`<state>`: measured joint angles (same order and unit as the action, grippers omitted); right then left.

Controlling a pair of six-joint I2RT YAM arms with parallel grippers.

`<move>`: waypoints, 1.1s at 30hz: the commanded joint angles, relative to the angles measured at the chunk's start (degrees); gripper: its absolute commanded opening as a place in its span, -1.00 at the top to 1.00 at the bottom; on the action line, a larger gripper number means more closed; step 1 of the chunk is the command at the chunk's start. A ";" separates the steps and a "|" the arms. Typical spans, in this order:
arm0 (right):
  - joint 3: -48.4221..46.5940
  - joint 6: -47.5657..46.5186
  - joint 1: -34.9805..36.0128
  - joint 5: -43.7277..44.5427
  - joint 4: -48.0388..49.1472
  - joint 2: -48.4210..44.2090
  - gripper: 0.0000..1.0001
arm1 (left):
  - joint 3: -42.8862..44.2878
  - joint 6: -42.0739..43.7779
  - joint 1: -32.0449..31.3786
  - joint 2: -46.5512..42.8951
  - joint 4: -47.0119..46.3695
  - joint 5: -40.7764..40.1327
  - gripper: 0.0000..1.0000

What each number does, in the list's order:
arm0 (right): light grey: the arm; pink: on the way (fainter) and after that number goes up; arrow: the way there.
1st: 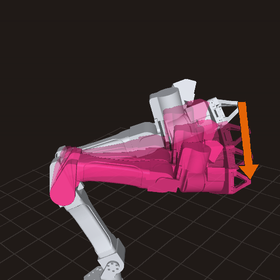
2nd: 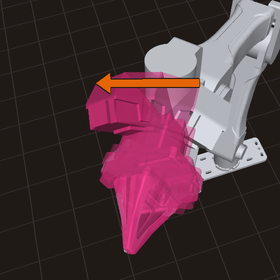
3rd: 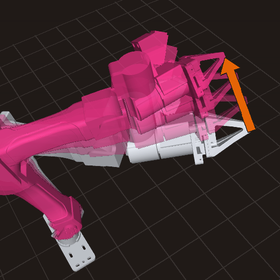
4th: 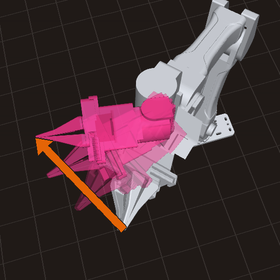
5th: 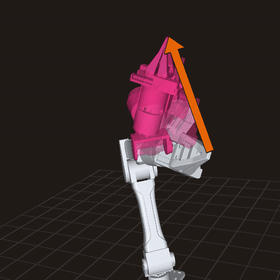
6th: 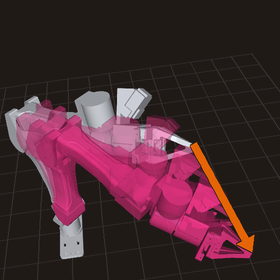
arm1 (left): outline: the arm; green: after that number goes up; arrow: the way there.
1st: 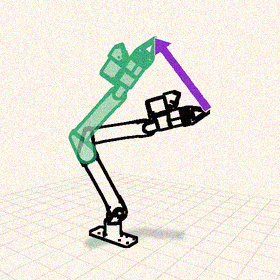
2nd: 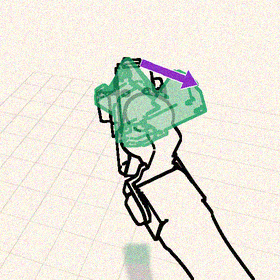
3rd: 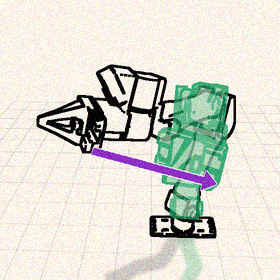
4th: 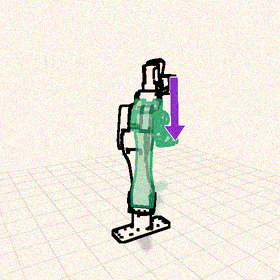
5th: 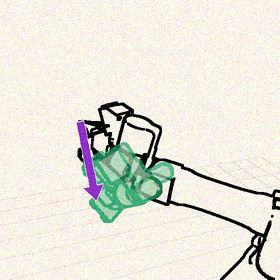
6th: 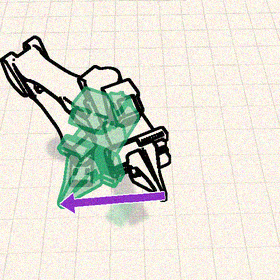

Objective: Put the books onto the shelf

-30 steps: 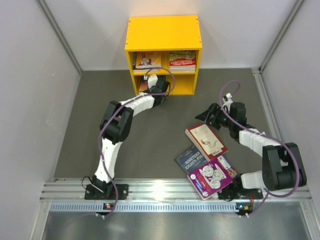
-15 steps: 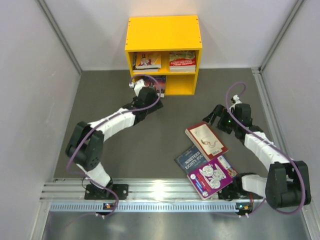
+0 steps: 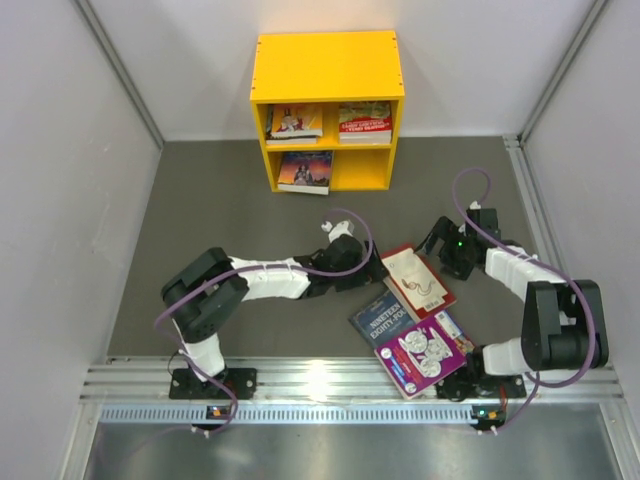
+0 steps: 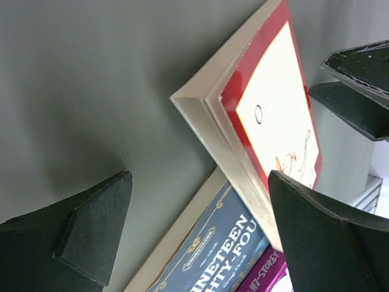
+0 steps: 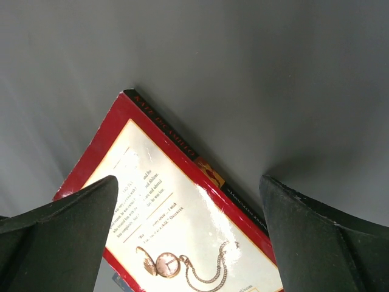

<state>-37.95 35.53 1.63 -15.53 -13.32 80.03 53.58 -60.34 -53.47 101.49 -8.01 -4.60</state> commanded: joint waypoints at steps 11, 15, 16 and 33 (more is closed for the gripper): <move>2.80 -0.46 -0.40 -2.66 -0.30 2.32 -0.99 | 8.03 -8.29 -4.18 11.44 -7.37 -2.51 -0.91; 3.41 -0.72 -0.40 -3.10 0.31 2.33 -0.99 | 7.50 -10.33 -4.62 12.15 -8.34 -4.97 0.21; 3.50 -0.72 -0.48 -3.36 0.49 2.24 -0.99 | 7.33 -10.41 -4.62 11.80 -8.34 -5.50 0.49; 8.95 2.35 -0.05 -7.76 5.32 -11.12 -0.99 | -3.13 -4.53 12.59 -7.27 -14.40 3.71 1.00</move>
<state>-29.26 36.58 1.58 -21.34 -9.74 70.65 51.03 -66.24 -43.18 98.78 -15.51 -6.35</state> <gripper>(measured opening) 0.993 0.202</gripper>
